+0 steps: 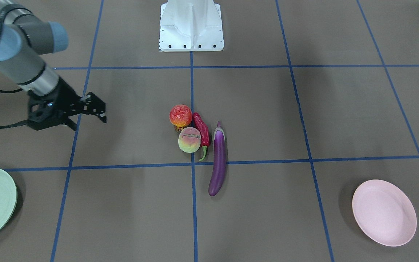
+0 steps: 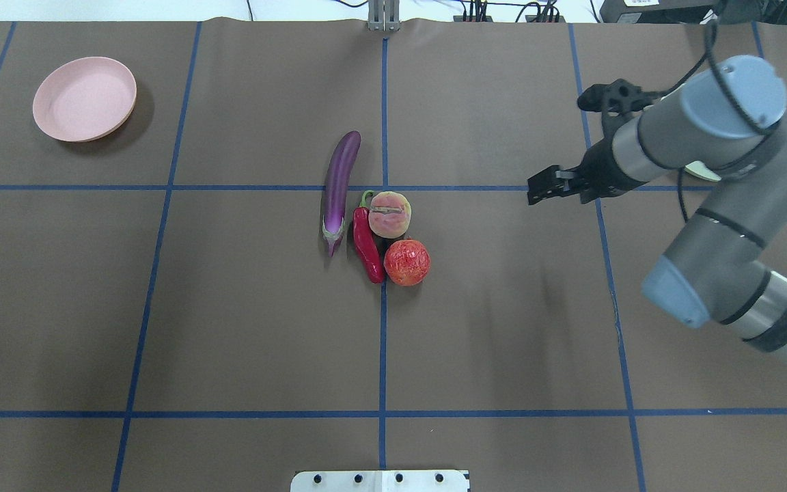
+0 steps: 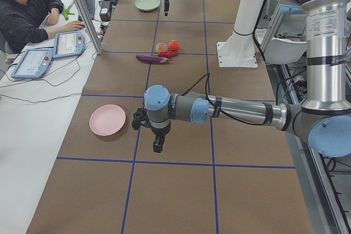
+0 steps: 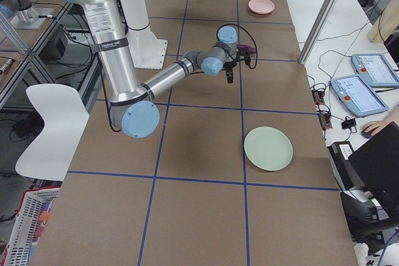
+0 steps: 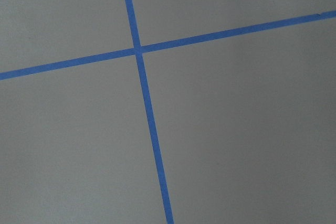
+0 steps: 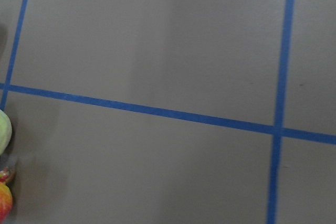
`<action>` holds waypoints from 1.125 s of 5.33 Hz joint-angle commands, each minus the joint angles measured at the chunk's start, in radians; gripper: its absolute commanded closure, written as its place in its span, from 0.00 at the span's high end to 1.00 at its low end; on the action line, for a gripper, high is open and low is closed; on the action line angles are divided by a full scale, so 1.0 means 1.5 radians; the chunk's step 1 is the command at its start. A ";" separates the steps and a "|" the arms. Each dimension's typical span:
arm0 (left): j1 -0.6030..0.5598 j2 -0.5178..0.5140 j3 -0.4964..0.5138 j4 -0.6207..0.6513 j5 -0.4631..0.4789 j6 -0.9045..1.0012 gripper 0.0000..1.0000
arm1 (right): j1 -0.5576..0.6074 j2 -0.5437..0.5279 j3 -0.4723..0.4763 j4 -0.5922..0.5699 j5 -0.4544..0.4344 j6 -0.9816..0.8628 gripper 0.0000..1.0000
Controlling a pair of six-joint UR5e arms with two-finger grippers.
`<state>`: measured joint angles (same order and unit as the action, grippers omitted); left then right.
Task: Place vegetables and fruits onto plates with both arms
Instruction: 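Move the right gripper down onto the pomegranate and grasp it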
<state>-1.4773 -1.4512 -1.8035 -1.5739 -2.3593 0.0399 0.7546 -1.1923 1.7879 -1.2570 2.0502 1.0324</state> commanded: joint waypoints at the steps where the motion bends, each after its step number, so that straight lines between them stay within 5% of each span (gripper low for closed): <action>1: 0.000 0.000 0.001 0.000 0.000 0.000 1.00 | -0.126 0.136 -0.009 -0.154 -0.131 0.092 1.00; 3: 0.001 -0.001 0.007 -0.003 0.000 0.000 1.00 | -0.175 0.236 -0.076 -0.216 -0.197 0.111 0.99; 6: 0.001 -0.002 0.010 -0.003 0.000 0.000 1.00 | -0.209 0.256 -0.130 -0.215 -0.254 0.104 0.99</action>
<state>-1.4757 -1.4533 -1.7900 -1.5785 -2.3593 0.0399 0.4508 -0.8090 1.6081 -1.5803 1.6912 1.1954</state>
